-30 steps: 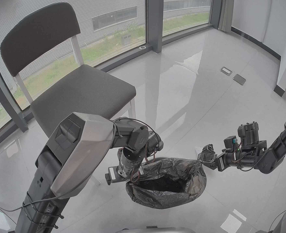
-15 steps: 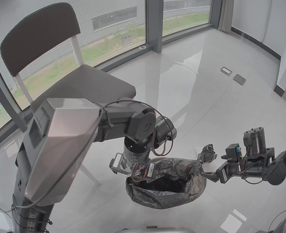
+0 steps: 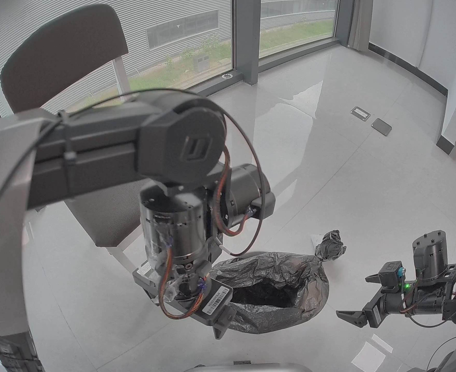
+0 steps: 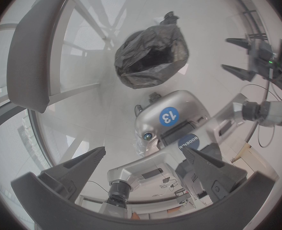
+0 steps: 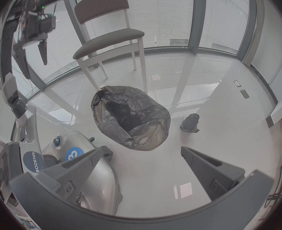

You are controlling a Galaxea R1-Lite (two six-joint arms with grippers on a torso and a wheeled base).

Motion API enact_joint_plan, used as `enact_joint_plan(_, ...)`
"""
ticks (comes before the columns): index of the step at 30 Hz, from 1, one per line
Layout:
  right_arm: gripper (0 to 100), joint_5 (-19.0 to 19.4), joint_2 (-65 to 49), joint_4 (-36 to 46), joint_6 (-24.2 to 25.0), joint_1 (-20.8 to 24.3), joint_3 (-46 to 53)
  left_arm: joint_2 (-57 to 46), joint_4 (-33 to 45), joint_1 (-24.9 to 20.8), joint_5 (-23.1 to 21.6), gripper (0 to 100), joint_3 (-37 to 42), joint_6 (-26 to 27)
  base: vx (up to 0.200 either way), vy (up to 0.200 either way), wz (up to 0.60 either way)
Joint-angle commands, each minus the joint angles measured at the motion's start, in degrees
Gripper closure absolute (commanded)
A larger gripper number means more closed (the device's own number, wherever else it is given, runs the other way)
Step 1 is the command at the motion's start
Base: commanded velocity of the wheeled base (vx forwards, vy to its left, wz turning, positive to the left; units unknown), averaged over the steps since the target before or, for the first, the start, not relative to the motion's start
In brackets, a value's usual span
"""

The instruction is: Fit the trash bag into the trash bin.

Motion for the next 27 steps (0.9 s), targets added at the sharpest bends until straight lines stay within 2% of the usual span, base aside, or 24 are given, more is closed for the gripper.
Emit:
enact_joint_plan(1,0,-0.07,-1.12,-0.09,-0.66,0.27,0.29,-14.12,-8.97,-2.69,-1.74,0,0.01,0.03,0.0,0.0,0.0)
enact_joint_plan(4,0,-0.07,-1.47,-0.09,-0.66,0.27,1.0,-23.78,-34.02,-1.46,-0.77,0,0.01,0.11,0.0,0.0,0.0)
enact_joint_plan(5,0,-0.07,-1.56,-0.09,-0.66,0.27,1.26,-27.74,-43.43,-1.02,0.37,0,2.89,0.38,0.0,0.0,0.0)
enact_joint_plan(7,0,-0.07,-1.56,-0.18,-0.66,0.18,1.44,-33.37,-59.78,-1.46,4.68,0,20.82,1.08,0.0,0.0,0.0)
enact_joint_plan(9,0,-0.07,-1.47,-0.18,-0.57,-0.08,1.17,-36.09,-73.84,-2.52,8.46,0,31.99,1.61,0.0,0.0,0.0)
enact_joint_plan(10,0,-0.07,-1.47,-0.09,-0.57,-0.17,0.82,-36.0,-76.83,-2.87,9.78,0,34.36,1.61,0.0,0.0,0.0)
enact_joint_plan(17,0,-0.77,2.13,-0.53,-0.22,0.27,-2.96,-34.68,-77.79,-2.16,10.83,0,36.03,1.26,0.0,0.0,0.0)
enact_joint_plan(20,0,-0.95,5.82,-0.71,-0.13,0.27,-6.83,-33.01,-78.5,0.12,10.22,0,38.75,0.91,0.0,0.0,0.0)
enact_joint_plan(23,0,-0.95,8.11,-0.8,-0.57,0.09,-10.34,-31.26,-79.81,0.21,10.13,0,39.37,0.29,0.0,0.0,0.0)
enact_joint_plan(25,0,-0.95,11.71,-1.24,-0.74,0.0,-16.05,-29.06,-83.33,0.38,10.13,0,40.86,-1.91,0.0,0.0,0.0)
enact_joint_plan(27,0,-0.77,15.14,-1.68,-2.24,-0.08,-19.83,-27.56,-86.41,1.09,10.13,0,41.57,-1.55,0.0,0.0,0.0)
